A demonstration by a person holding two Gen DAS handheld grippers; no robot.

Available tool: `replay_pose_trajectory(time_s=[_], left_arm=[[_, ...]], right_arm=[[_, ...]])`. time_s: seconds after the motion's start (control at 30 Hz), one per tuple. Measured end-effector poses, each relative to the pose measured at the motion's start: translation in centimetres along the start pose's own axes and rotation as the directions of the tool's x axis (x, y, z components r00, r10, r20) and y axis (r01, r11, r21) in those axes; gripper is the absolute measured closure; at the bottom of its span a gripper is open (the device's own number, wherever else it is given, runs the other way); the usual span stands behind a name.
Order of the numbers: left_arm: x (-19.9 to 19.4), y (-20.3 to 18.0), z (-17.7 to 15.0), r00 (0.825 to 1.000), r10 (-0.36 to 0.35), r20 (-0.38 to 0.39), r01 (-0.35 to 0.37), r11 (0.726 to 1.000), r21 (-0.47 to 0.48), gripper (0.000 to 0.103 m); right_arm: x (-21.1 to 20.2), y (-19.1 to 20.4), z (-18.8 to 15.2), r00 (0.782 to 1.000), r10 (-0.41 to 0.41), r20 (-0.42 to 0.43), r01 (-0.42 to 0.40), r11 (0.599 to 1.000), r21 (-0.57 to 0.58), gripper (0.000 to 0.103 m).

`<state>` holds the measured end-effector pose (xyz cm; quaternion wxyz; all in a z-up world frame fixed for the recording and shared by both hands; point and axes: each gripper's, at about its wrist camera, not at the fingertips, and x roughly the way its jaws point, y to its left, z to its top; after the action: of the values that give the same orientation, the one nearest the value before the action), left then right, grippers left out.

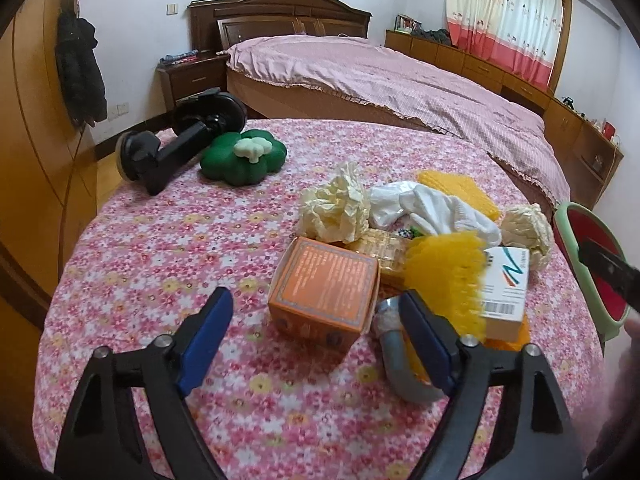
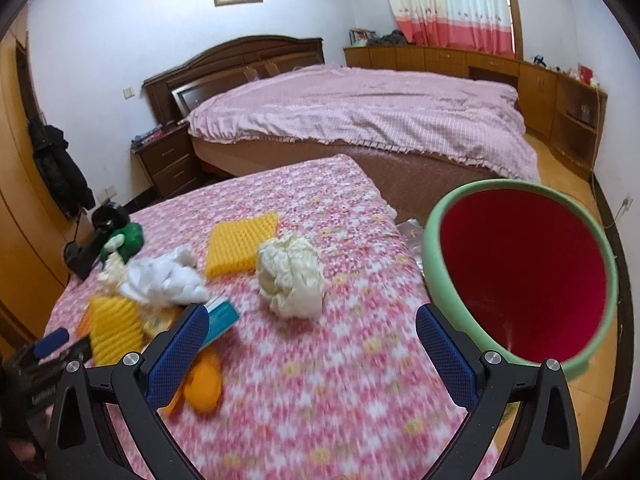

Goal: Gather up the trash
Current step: 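Grasp the orange box with the left tool while the right tool grasps crumpled cream paper, then carry both items over the red bucket and open both tools to drop them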

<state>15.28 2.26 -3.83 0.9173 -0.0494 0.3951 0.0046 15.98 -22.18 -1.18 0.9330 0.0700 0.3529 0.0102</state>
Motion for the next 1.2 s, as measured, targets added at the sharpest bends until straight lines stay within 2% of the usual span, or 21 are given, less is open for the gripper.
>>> replay_pose_trajectory(time_s=[0.13, 0.3, 0.43, 0.57, 0.7, 0.8, 1.0, 1.2], left_arm=[[0.7, 0.7, 0.1, 0.999, -0.032, -0.01, 0.031, 0.999, -0.032, 0.027], [1.3, 1.2, 0.1, 0.994, -0.104, -0.037, 0.101, 0.992, -0.079, 0.043], [1.4, 0.9, 0.0, 0.993, -0.115, -0.029, 0.113, 0.992, -0.064, 0.044], [1.5, 1.1, 0.2, 0.992, -0.124, -0.021, 0.122, 0.99, -0.074, 0.045], [0.9, 1.3, -0.1, 0.993, -0.121, -0.011, 0.12, 0.99, -0.077, 0.045], [0.2, 1.2, -0.1, 0.993, -0.119, 0.002, 0.119, 0.99, -0.081, 0.045], [-1.8, 0.7, -0.2, 0.993, -0.118, 0.022, 0.119, 0.99, -0.071, 0.045], [-4.2, 0.4, 0.1, 0.992, -0.102, 0.071, 0.107, 0.992, -0.062, 0.045]], right_arm=[[2.4, 0.1, 0.6, 0.999, -0.001, -0.04, 0.001, 1.0, -0.007, 0.011], [4.6, 0.4, 0.4, 0.996, 0.016, -0.092, -0.016, 1.0, -0.003, 0.031], [5.8, 0.5, 0.1, 0.992, 0.027, -0.12, -0.026, 1.0, 0.007, 0.039], [6.7, 0.4, -0.2, 0.988, 0.042, -0.152, -0.037, 0.999, 0.031, 0.053], [6.7, 0.5, -0.4, 0.988, 0.026, -0.153, -0.022, 0.999, 0.028, 0.066], [6.5, 0.1, -0.4, 0.986, 0.042, -0.16, -0.036, 0.998, 0.043, 0.076], [5.2, -0.2, -0.8, 0.989, 0.043, -0.142, -0.038, 0.999, 0.036, 0.079], [2.2, -0.8, -1.1, 0.995, 0.049, -0.084, -0.046, 0.998, 0.04, 0.08]])
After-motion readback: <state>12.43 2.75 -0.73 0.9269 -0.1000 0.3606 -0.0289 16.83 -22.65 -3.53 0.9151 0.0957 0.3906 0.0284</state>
